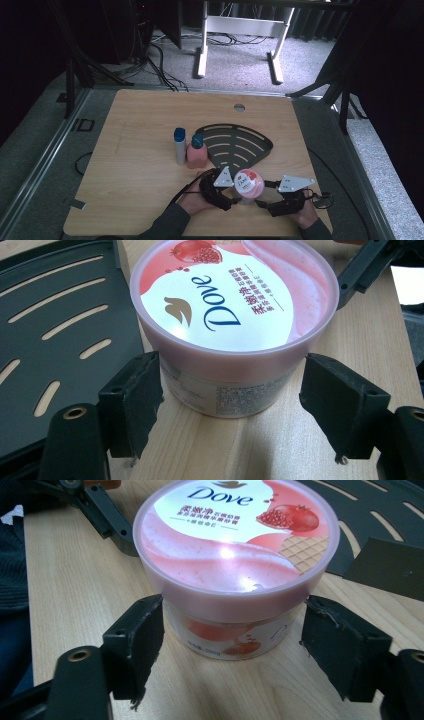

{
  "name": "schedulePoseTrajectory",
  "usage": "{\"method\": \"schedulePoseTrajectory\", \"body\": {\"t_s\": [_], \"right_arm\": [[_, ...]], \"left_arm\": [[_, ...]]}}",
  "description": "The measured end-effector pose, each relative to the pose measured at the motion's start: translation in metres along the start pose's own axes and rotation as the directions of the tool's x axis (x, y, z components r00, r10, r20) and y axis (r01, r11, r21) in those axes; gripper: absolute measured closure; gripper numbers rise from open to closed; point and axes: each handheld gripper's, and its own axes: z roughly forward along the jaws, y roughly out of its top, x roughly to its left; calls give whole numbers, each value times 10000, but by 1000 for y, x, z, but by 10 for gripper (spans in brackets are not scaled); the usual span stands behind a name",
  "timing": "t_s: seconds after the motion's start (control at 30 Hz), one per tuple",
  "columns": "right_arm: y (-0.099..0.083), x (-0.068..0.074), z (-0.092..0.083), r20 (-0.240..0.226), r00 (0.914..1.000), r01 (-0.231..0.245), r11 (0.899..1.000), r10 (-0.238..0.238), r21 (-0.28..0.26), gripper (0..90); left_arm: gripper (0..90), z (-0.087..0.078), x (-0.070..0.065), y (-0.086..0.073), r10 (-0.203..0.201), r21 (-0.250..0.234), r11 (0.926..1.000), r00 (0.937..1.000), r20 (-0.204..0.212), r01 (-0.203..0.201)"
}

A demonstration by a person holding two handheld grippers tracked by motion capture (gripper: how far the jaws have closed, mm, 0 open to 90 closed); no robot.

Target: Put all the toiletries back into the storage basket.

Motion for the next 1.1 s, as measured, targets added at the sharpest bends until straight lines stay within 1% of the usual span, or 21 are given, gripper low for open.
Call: {"method": "schedulePoseTrajectory", "body": {"t_s": [0.07,0.1,0.17,0.23,0.27,0.33,0.43,0.5,0.6,0.97,1.1], "right_arm": [[0,0,2,-53,10000,60,9999,-59,88,234],[0,0,4,7,10000,87,9999,-87,109,234],[0,0,6,28,10000,26,9999,-26,163,222],[-1,1,7,61,10000,40,9999,-41,137,219],[-1,1,7,78,10000,60,9999,-61,124,217],[-2,1,7,105,9999,88,9999,-89,88,214],[-2,2,6,146,9999,-6,10000,6,-4,221],[-2,3,6,236,9996,137,9999,-136,-54,224],[-2,4,5,273,9995,161,9998,-159,-71,228],[-1,6,4,312,9990,328,9995,-329,21,229],[0,7,3,353,9987,368,9993,-369,43,229]], "left_arm": [[246,1,0,0,31,6,10000,10000,-9,-31],[244,1,0,0,46,13,10000,10000,-3,-46],[239,2,0,0,38,59,10000,10000,-9,-38],[239,3,-1,0,100,126,9999,9999,-93,-99],[240,4,0,-1,97,148,9998,9999,-31,-96],[222,6,-1,-1,95,122,9999,9999,-65,-95],[203,7,-1,0,-52,53,10000,10000,-50,52],[205,7,-2,1,-43,105,9999,10000,-85,44],[208,7,-2,0,-137,13,9999,9999,-46,137],[211,6,-6,1,-133,72,9999,9998,-160,134],[211,6,-6,1,-214,82,9997,9997,-132,215]]}}
